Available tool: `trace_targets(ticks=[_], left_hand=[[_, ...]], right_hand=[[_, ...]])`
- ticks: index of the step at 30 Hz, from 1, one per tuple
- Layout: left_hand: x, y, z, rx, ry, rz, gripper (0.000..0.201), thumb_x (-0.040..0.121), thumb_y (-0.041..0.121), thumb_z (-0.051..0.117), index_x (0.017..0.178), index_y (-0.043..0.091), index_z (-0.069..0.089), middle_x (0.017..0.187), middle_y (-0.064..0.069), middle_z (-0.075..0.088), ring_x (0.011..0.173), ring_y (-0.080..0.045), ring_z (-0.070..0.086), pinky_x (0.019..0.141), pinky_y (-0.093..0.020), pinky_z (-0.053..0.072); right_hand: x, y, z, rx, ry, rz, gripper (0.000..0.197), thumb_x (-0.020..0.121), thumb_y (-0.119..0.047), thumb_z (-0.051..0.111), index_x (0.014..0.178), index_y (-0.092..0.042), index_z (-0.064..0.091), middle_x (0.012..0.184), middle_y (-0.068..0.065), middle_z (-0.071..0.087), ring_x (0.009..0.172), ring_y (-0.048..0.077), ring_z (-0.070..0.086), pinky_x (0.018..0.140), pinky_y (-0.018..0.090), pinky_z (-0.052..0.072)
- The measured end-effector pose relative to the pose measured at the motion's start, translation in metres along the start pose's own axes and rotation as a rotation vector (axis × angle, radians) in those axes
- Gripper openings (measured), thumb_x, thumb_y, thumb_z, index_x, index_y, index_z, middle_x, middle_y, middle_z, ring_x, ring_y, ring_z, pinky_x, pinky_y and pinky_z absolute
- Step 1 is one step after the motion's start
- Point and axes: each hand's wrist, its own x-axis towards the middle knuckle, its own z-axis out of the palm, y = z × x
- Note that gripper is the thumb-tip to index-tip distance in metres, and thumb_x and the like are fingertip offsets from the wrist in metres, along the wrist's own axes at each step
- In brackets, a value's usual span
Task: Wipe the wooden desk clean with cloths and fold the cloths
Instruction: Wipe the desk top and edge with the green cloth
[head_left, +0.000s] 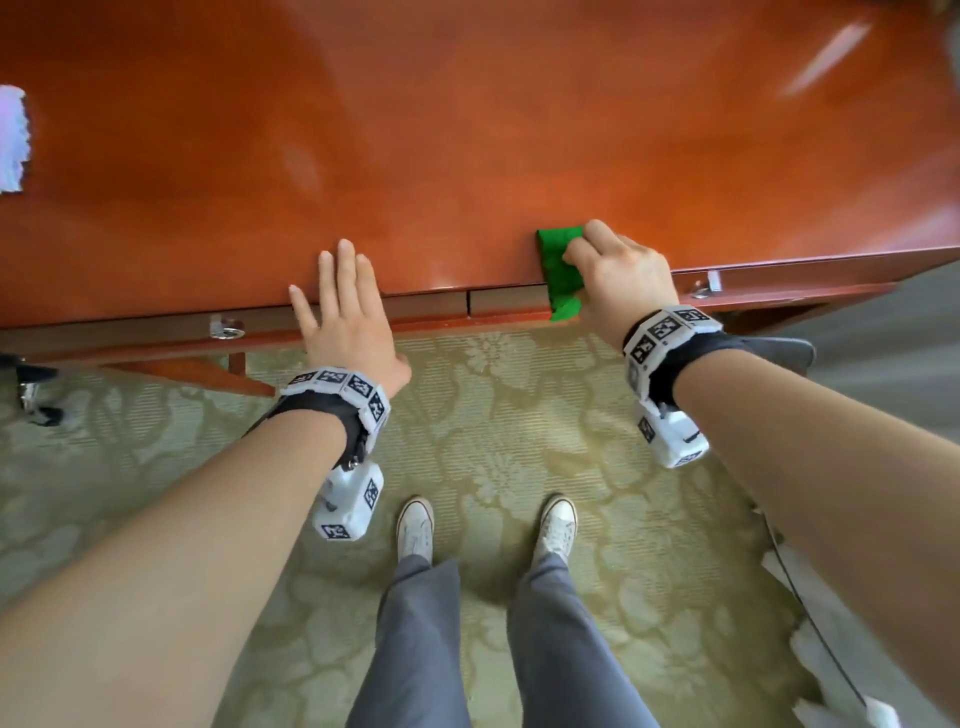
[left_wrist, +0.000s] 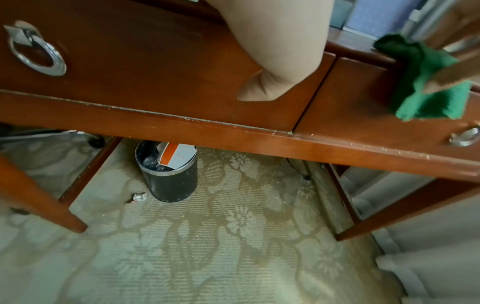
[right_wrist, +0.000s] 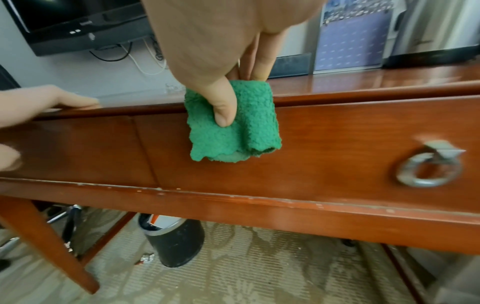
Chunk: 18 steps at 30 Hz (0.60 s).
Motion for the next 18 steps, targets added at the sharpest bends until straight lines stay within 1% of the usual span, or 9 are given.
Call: trace_targets(ticks=[4, 6, 8, 9, 11, 13, 16, 18], left_hand=[[0.002, 0.025, -0.005, -0.13, 0.022, -0.136, 0.118, 0.07, 0.036, 0.08, 0.154, 0.007, 0.002, 0.165, -0.007, -0.009, 0.152, -0.029, -0.006, 0.12, -0.059, 0.007], [0.003, 0.034, -0.009, -0.143, 0.031, -0.184, 0.117, 0.07, 0.036, 0.08, 0.154, 0.005, 0.005, 0.165, -0.01, -0.006, 0.152, -0.031, -0.005, 0.119, -0.06, 0.006], [0.003, 0.047, -0.013, -0.142, 0.054, -0.217, 0.12, 0.067, 0.038, 0.081, 0.154, 0.005, 0.005, 0.164, -0.013, -0.005, 0.151, -0.032, -0.006, 0.119, -0.062, 0.003], [0.003, 0.057, -0.016, -0.139, 0.077, -0.212, 0.121, 0.066, 0.038, 0.082, 0.154, 0.006, 0.004, 0.164, -0.014, -0.006, 0.151, -0.033, -0.007, 0.118, -0.062, 0.003], [0.002, 0.086, -0.024, -0.101, 0.128, -0.124, 0.123, 0.067, 0.036, 0.081, 0.156, 0.01, 0.0, 0.163, -0.013, -0.012, 0.151, -0.032, -0.01, 0.118, -0.062, 0.001], [0.001, 0.126, -0.033, -0.059, 0.141, 0.05, 0.124, 0.07, 0.034, 0.08, 0.156, 0.011, -0.007, 0.163, -0.011, -0.019, 0.151, -0.03, -0.012, 0.119, -0.059, -0.001], [0.001, 0.195, -0.047, -0.091, 0.105, 0.315, 0.126, 0.072, 0.027, 0.08, 0.156, 0.014, -0.013, 0.161, -0.007, -0.025, 0.15, -0.026, -0.015, 0.121, -0.056, 0.001], [0.001, 0.241, -0.054, -0.126, 0.05, 0.42, 0.122, 0.075, 0.024, 0.077, 0.156, 0.014, -0.014, 0.161, -0.004, -0.027, 0.15, -0.024, -0.015, 0.121, -0.054, 0.0]], right_hand=[[-0.015, 0.056, -0.006, -0.008, 0.002, 0.035, 0.036, 0.06, 0.006, 0.064, 0.094, -0.006, 0.062, 0.094, 0.013, 0.054, 0.075, 0.035, 0.058, 0.05, 0.036, 0.048], [-0.021, 0.078, -0.007, -0.01, 0.003, 0.039, 0.036, 0.06, 0.005, 0.065, 0.095, -0.007, 0.063, 0.094, 0.012, 0.055, 0.074, 0.035, 0.058, 0.051, 0.037, 0.049], [-0.026, 0.096, -0.009, -0.007, 0.012, 0.041, 0.037, 0.06, 0.006, 0.065, 0.095, -0.006, 0.064, 0.094, 0.012, 0.055, 0.072, 0.035, 0.058, 0.051, 0.036, 0.048], [-0.029, 0.105, -0.01, -0.004, 0.016, 0.038, 0.038, 0.06, 0.006, 0.065, 0.095, -0.006, 0.064, 0.094, 0.012, 0.056, 0.072, 0.035, 0.058, 0.05, 0.035, 0.047], [-0.032, 0.12, -0.012, 0.005, 0.012, 0.039, 0.039, 0.06, 0.006, 0.065, 0.097, -0.006, 0.064, 0.094, 0.013, 0.056, 0.073, 0.035, 0.058, 0.051, 0.034, 0.046], [-0.036, 0.133, -0.013, 0.011, 0.003, 0.052, 0.039, 0.061, 0.007, 0.064, 0.098, -0.005, 0.063, 0.095, 0.013, 0.055, 0.074, 0.035, 0.058, 0.052, 0.034, 0.046], [-0.042, 0.15, -0.014, 0.015, 0.004, 0.052, 0.037, 0.063, 0.007, 0.063, 0.099, -0.006, 0.063, 0.096, 0.012, 0.055, 0.076, 0.035, 0.058, 0.053, 0.035, 0.047], [-0.044, 0.159, -0.016, 0.011, -0.001, 0.046, 0.036, 0.066, 0.004, 0.064, 0.101, -0.006, 0.062, 0.097, 0.012, 0.054, 0.077, 0.034, 0.057, 0.054, 0.036, 0.047]])
